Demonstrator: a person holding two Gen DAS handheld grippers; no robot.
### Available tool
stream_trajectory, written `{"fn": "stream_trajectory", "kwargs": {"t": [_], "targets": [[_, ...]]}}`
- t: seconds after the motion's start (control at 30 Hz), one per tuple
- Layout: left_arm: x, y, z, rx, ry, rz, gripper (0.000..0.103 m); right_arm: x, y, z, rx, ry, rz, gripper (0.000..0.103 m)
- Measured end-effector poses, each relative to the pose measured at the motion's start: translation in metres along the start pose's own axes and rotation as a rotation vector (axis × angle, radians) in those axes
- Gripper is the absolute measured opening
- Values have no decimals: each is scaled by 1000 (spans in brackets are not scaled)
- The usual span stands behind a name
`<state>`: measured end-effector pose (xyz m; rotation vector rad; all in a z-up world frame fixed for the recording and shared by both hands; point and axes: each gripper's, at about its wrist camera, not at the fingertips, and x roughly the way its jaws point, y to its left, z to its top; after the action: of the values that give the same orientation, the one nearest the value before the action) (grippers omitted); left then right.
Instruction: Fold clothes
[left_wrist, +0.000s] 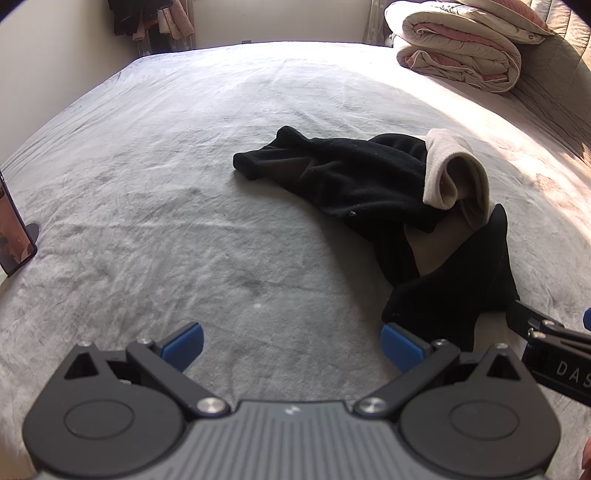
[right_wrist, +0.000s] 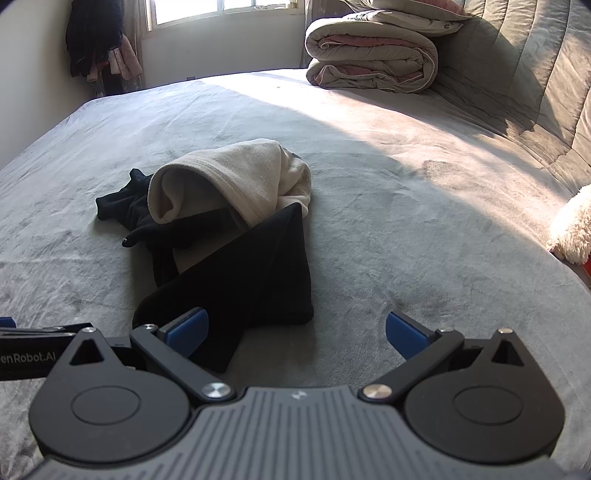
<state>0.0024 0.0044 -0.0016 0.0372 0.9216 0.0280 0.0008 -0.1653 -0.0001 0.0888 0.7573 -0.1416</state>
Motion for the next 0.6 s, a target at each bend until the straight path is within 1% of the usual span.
{"fn": "stream_trajectory", "kwargs": {"t": [0.53, 0.6], "targets": [[1, 1, 1, -1, 5, 0, 103, 1, 1, 0, -9, 8, -2, 103], [1, 2, 1, 1, 12, -9, 103, 3, 1, -1, -7, 14, 0, 103]]}}
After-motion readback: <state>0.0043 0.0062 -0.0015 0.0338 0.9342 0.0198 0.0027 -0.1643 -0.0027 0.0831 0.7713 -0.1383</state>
